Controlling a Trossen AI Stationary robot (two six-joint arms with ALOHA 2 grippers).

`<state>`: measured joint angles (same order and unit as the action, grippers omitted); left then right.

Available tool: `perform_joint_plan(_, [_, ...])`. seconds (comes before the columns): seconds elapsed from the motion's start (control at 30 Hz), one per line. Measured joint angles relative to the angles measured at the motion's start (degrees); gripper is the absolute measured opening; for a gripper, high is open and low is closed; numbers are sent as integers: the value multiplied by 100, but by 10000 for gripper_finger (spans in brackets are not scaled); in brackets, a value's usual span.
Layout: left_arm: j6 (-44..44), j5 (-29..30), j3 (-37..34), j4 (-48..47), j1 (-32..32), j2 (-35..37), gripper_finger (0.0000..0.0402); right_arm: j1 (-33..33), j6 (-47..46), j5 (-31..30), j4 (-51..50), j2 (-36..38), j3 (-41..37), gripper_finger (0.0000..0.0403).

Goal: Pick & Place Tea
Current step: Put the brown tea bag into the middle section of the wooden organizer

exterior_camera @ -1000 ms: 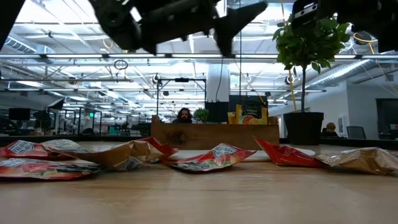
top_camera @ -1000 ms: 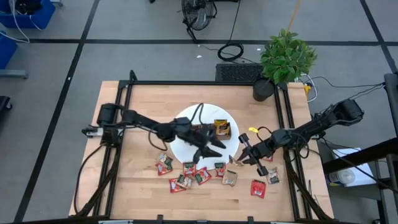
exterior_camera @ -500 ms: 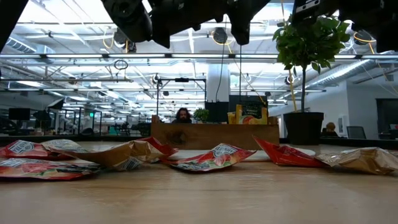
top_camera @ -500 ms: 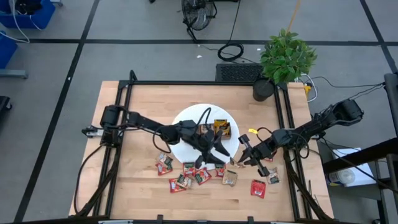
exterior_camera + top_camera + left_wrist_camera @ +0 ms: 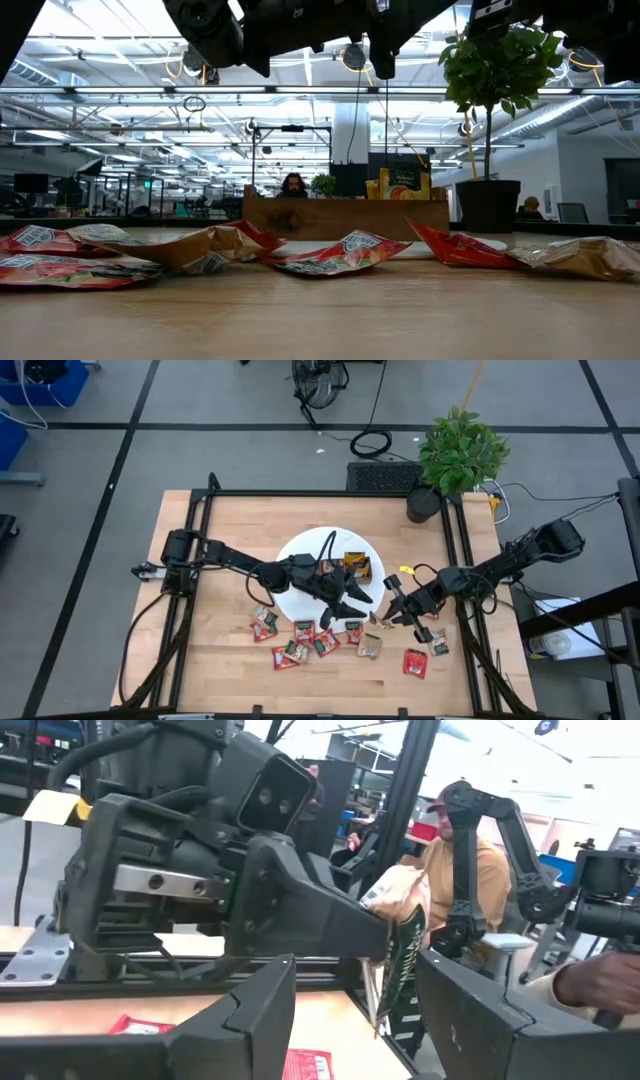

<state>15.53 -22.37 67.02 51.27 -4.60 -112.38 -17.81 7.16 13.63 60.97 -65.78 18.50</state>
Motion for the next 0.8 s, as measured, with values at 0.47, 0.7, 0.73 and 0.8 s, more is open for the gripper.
perform_joint_plan(0.47, [-323,88,104,-109,-123,0,207,167,-42,-2,-33,0,4,0])
perform_joint_plan(0.7, [-369,9,498,-526,-123,-174,207,165,-44,-2,-32,-2,7,0])
perform_joint_plan(0.73, [-386,-2,505,-641,-123,-178,207,165,-44,-2,-18,-2,7,0])
perform_joint_plan(0.8, [-442,19,518,-787,-124,-190,207,165,-46,-2,-8,-2,9,0])
